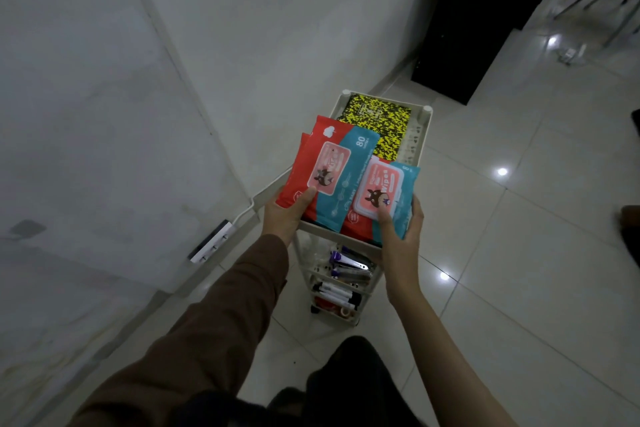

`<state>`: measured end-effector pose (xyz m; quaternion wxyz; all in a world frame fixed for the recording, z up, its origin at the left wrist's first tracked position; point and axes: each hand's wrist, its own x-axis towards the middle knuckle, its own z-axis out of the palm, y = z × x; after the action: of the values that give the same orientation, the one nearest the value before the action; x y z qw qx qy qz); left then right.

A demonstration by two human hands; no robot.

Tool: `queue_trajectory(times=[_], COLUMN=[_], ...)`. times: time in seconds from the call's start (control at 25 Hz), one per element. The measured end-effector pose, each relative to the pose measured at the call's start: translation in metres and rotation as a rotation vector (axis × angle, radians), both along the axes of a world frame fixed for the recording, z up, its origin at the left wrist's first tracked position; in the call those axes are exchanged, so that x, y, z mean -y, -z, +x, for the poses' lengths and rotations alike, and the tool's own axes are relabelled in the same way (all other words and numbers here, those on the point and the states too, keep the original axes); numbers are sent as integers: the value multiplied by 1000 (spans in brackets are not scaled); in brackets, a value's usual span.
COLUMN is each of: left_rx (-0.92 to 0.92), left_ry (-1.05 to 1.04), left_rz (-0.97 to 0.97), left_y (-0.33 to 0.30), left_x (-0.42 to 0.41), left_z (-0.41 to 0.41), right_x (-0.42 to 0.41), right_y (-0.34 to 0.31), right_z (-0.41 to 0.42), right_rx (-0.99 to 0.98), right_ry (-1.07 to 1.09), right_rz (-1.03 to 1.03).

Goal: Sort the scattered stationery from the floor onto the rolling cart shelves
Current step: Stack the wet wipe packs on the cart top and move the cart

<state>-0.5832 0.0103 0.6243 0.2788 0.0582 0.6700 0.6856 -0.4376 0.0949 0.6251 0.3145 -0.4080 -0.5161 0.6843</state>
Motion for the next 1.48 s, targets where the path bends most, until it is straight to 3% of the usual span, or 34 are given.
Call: queue_trajectory(times=[0.52,1.12,1.48], left_rx=[4,-19,-11], left_ry=[-8,68,167], left_rz=[-33,26,-69], left_y=[7,0,2], left_x=[-30,-133,-127], left_z=[-36,-50,-98], right_x=[-36,-127,-94], right_y=[6,1,6], right_z=[-40,-48,-80], right_rx=[-19,-62,-98], right_ry=[12,58,186], right_rz=[34,67,4])
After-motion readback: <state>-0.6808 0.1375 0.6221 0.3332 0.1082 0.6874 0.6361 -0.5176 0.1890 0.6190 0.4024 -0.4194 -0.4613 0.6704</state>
